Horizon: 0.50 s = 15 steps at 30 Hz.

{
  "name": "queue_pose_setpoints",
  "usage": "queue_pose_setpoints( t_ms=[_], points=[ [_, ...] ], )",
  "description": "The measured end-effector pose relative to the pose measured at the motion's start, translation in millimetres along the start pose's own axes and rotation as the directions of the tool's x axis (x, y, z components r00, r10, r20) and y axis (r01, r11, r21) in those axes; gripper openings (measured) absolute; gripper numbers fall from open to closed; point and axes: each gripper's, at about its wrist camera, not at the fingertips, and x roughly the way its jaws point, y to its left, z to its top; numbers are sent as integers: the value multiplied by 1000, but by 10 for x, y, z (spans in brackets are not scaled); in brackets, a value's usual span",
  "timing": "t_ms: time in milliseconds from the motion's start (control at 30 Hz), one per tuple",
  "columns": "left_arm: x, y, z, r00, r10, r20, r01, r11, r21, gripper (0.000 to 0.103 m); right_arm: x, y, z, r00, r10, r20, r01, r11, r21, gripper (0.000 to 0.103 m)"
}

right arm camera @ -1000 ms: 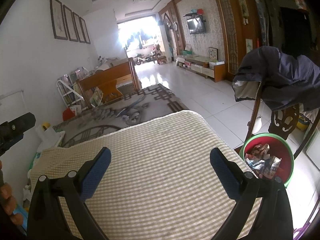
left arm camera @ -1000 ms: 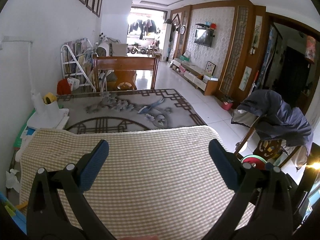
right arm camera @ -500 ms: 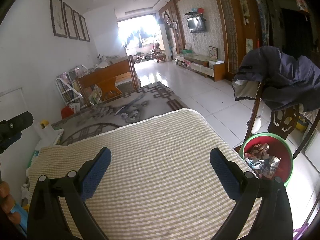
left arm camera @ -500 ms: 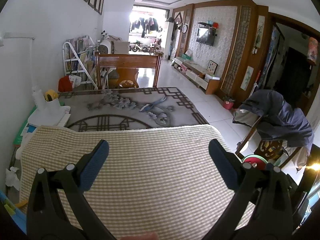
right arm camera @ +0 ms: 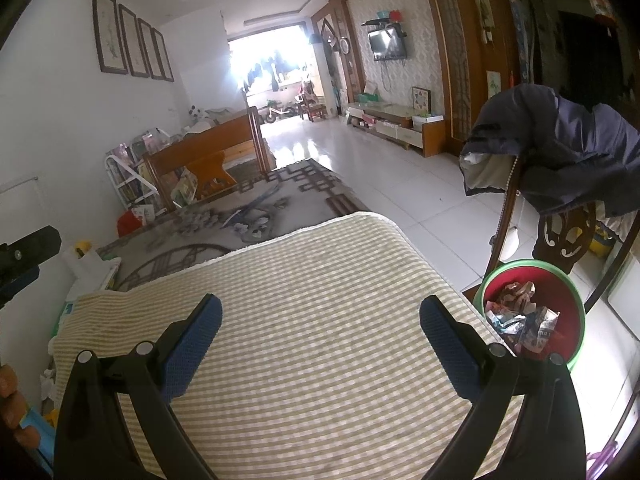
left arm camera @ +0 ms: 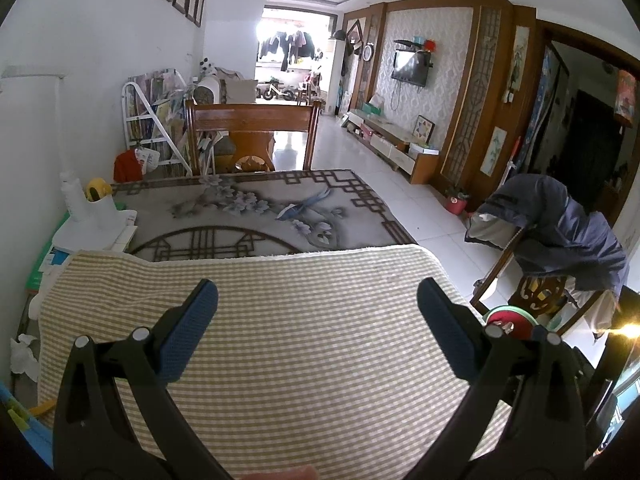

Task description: Collect trash

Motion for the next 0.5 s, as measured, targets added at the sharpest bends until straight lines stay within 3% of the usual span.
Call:
queue_pose_setpoints(
  t_ms=[333,500],
  points=[
    [47,-99,-31,1000,19,10,-19,999,32,98,137,-89,-45,999,-4,-38,3,1000,-2,96],
    [161,-91,-16,999,28,-38,-27,999,22,98,450,-127,-188,994,-22,-103,16,998,-60,96]
  ],
)
